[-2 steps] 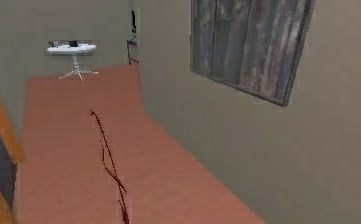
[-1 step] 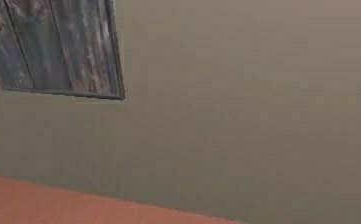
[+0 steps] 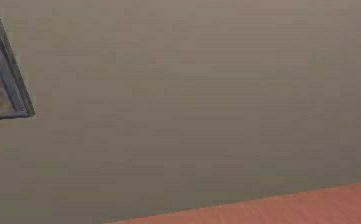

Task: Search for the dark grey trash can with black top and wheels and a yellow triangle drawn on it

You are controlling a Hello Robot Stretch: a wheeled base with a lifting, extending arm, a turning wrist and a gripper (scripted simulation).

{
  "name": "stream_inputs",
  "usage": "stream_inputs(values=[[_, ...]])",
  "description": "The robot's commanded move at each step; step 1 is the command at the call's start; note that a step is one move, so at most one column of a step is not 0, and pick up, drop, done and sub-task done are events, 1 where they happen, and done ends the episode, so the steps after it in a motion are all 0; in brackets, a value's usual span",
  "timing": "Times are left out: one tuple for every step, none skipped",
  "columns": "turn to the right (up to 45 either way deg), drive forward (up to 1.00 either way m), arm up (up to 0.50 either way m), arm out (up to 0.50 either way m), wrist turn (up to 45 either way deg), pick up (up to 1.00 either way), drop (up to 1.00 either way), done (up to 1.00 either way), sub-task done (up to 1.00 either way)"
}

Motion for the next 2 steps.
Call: stream_inputs(values=[[0.0,0.05,0.0,0.0,0.0,0.0,0.0,0.0,0.0],[-9.0,0.0,0.0,0.0,0.0,0.0,0.0,0.0,0.0]])
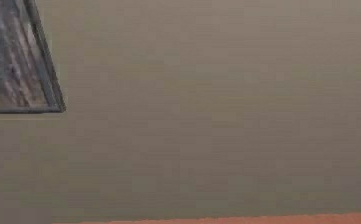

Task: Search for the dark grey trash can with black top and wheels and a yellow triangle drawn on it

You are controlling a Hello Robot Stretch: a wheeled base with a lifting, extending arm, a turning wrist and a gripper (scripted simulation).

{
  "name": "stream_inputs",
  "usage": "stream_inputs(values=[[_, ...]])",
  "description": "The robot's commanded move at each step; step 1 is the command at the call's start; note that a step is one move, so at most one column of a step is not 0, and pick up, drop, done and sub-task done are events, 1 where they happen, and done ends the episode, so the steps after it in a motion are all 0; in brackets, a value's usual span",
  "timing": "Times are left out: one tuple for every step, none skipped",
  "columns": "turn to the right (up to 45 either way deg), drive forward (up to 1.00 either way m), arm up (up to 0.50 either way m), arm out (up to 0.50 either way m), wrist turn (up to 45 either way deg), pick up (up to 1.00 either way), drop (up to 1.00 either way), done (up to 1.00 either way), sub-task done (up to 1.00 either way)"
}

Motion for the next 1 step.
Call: stream_inputs(values=[[0.0,0.5,0.0,0.0,0.0,0.0,0.0,0.0,0.0]])
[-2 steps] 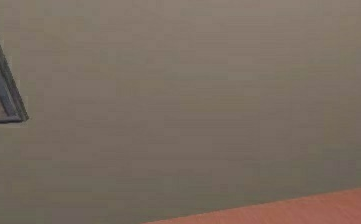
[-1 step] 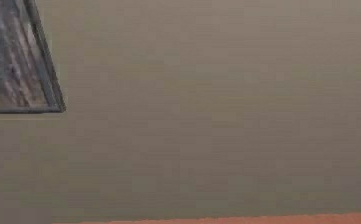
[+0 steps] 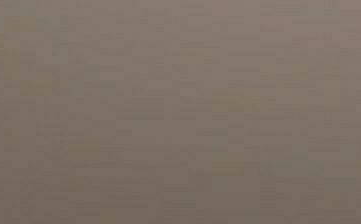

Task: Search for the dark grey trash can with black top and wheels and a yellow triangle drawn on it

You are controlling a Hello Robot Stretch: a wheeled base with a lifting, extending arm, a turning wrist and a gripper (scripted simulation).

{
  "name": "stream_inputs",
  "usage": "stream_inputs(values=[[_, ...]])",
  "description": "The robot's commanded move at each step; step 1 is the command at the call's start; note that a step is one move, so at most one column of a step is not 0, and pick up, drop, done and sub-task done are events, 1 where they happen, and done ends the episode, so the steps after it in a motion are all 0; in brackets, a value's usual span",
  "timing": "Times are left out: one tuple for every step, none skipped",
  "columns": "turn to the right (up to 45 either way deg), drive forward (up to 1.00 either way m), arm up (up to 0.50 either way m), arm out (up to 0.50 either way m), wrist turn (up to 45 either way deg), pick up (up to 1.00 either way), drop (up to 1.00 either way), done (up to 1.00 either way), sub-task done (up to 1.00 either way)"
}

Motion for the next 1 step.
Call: stream_inputs(values=[[-45.0,0.0,0.0,0.0,0.0,0.0,0.0,0.0,0.0]])
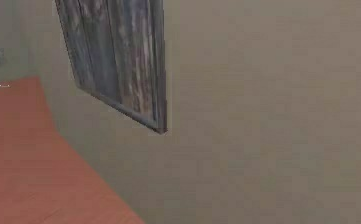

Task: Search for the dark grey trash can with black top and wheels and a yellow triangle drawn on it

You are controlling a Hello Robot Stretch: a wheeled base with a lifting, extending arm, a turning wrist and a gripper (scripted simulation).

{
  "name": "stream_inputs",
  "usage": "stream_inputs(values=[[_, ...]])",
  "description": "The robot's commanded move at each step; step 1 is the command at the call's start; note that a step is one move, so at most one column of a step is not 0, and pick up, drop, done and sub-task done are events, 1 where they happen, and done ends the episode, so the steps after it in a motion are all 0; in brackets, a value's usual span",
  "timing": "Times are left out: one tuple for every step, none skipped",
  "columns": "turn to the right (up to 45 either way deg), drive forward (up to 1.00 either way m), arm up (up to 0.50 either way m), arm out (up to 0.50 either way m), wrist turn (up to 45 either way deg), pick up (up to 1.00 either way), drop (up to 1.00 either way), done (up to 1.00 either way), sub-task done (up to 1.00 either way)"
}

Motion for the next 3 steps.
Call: stream_inputs(values=[[-36.0,0.0,0.0,0.0,0.0,0.0,0.0,0.0,0.0],[0.0,0.3,0.0,0.0,0.0,0.0,0.0,0.0,0.0],[-9.0,0.0,0.0,0.0,0.0,0.0,0.0,0.0,0.0]])
